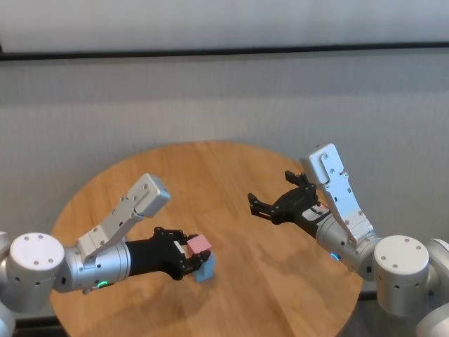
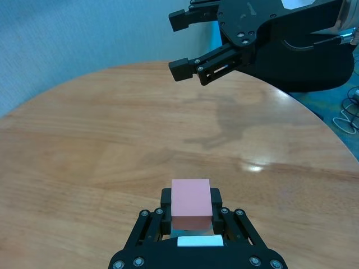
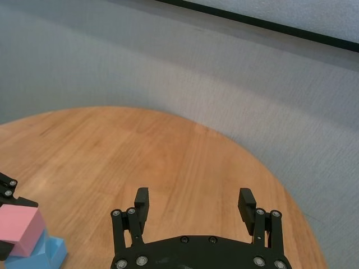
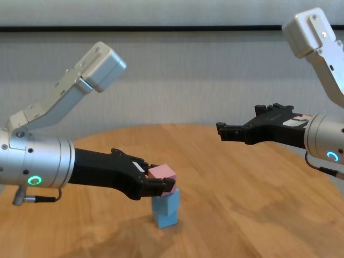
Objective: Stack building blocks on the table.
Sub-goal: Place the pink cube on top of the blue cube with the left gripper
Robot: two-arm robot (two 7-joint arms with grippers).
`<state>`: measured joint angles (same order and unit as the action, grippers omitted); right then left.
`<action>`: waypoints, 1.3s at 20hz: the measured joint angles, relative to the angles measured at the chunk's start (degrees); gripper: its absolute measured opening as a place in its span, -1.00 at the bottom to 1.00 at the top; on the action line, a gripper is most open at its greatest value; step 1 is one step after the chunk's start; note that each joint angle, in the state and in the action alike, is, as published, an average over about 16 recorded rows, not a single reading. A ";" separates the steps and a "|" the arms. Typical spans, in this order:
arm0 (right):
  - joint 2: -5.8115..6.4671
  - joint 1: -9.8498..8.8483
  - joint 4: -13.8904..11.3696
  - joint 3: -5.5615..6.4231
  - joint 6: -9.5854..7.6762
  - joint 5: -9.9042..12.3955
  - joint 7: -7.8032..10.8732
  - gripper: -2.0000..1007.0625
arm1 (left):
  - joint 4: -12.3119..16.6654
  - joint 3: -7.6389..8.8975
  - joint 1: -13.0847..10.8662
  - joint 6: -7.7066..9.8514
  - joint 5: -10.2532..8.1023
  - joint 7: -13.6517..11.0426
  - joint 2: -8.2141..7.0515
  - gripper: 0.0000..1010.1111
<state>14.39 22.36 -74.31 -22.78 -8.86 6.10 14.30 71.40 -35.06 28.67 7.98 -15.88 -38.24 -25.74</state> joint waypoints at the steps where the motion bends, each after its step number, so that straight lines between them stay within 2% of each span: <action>1: 0.00 0.00 0.00 0.00 0.00 0.00 0.00 0.99 | -0.05 -0.04 0.03 -0.02 -0.02 0.03 0.01 -0.22; 26: 0.00 0.00 0.00 0.00 0.00 0.00 0.00 0.99 | -0.73 -0.70 0.47 -0.42 -0.41 0.29 0.30 -0.22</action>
<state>14.39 22.36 -74.31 -22.78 -8.86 6.10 14.30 70.67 -35.76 29.13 7.55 -16.29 -37.95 -25.44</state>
